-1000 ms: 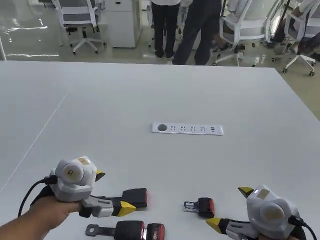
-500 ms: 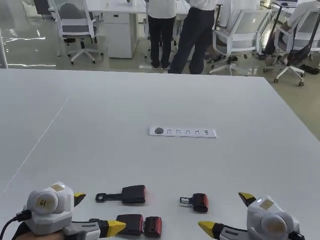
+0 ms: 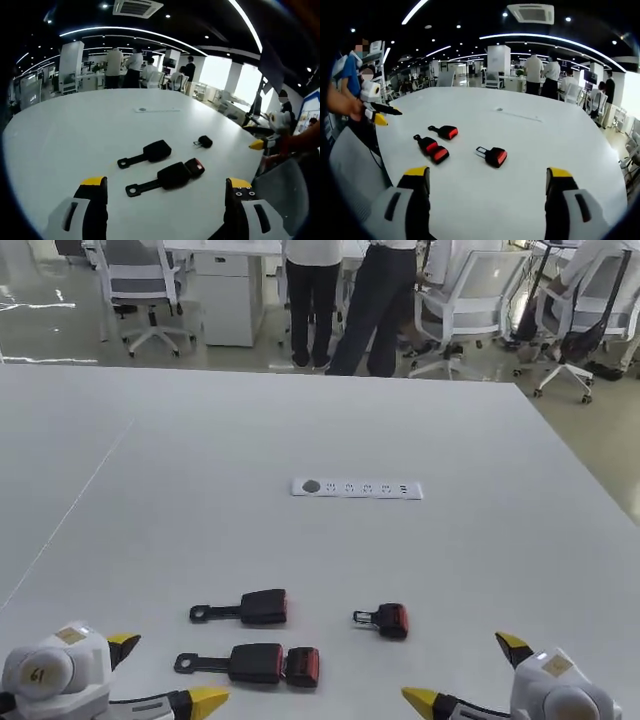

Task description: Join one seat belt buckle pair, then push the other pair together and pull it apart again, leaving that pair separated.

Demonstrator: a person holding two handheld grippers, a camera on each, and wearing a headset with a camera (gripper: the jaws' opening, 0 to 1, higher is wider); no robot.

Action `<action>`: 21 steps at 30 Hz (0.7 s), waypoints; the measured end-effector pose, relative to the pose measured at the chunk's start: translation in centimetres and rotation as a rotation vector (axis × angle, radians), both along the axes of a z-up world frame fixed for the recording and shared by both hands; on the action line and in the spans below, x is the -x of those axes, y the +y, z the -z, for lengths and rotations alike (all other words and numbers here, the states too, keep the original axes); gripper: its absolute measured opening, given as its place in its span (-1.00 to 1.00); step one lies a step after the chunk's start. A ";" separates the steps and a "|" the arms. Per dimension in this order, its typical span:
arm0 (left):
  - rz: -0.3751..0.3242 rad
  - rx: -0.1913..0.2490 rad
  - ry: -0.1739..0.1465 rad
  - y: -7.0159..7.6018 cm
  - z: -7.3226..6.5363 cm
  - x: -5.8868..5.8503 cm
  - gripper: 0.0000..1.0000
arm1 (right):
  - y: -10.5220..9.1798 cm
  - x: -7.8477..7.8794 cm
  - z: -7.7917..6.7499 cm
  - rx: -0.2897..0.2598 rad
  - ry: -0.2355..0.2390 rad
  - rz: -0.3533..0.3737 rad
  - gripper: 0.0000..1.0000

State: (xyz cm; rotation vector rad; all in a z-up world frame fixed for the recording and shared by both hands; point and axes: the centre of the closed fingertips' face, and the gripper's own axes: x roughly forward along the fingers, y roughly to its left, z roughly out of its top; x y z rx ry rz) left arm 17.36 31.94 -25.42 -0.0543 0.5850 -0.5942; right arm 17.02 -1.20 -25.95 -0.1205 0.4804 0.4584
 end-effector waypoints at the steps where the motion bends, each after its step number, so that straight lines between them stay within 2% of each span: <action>1: -0.002 0.001 -0.003 0.1 -0.1 0.0 1.00 | 0.0 0.3 0.1 0.000 0.002 0.001 0.97; 6: -0.007 -0.002 -0.018 0.4 -0.6 0.1 1.00 | -0.2 1.0 0.3 0.006 0.008 0.006 0.96; 13: 0.007 -0.014 -0.026 0.5 -0.9 0.2 1.00 | -0.1 1.0 -0.3 0.012 -0.006 0.009 0.96; 21: 0.009 -0.013 -0.032 0.5 -1.2 0.0 1.00 | 0.0 1.1 -0.2 0.015 -0.006 0.003 0.96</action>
